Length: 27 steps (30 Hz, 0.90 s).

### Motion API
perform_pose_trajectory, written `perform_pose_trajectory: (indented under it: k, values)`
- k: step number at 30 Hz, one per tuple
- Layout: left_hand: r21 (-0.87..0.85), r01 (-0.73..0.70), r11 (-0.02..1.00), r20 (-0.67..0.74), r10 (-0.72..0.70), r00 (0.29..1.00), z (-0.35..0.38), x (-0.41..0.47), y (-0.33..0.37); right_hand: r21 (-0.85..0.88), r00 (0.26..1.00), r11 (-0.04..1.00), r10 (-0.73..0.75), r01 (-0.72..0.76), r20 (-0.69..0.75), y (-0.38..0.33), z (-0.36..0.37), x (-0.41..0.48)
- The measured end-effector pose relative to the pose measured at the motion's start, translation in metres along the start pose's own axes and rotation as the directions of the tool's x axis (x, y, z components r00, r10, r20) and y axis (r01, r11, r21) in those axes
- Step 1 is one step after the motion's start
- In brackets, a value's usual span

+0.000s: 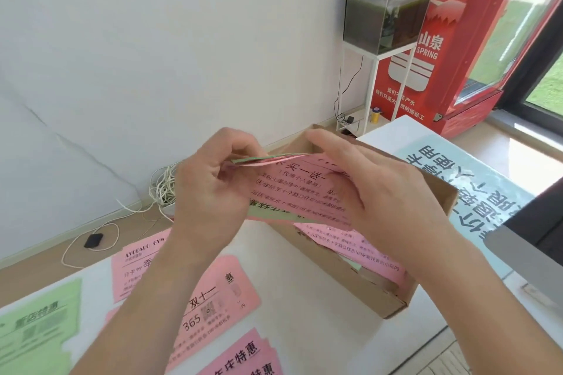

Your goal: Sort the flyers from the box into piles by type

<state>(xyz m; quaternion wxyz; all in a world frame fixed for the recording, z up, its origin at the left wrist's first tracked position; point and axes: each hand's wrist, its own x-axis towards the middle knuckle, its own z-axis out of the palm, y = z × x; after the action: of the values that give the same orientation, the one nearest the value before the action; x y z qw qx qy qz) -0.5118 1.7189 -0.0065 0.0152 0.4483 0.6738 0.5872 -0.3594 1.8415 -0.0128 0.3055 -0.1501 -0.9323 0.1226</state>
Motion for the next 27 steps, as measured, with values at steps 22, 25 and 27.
perform_pose_trajectory:
  k: [22,25,27]
  values:
    - [-0.094,0.780,0.618,-0.180,-0.781,0.598,-0.119,-0.224,-0.117,-0.183,0.726,0.943,0.332,-0.279,0.602,-0.150,0.125,-0.138]
    - [0.003,0.730,0.684,-0.198,-0.715,0.670,-0.123,-0.229,-0.117,-0.172,0.658,0.851,0.499,-0.497,0.564,-0.145,0.139,-0.160]
    - [0.053,0.706,0.706,-0.176,-0.689,0.703,-0.124,-0.231,-0.115,-0.193,0.629,0.808,0.561,-0.556,0.538,-0.140,0.144,-0.171]
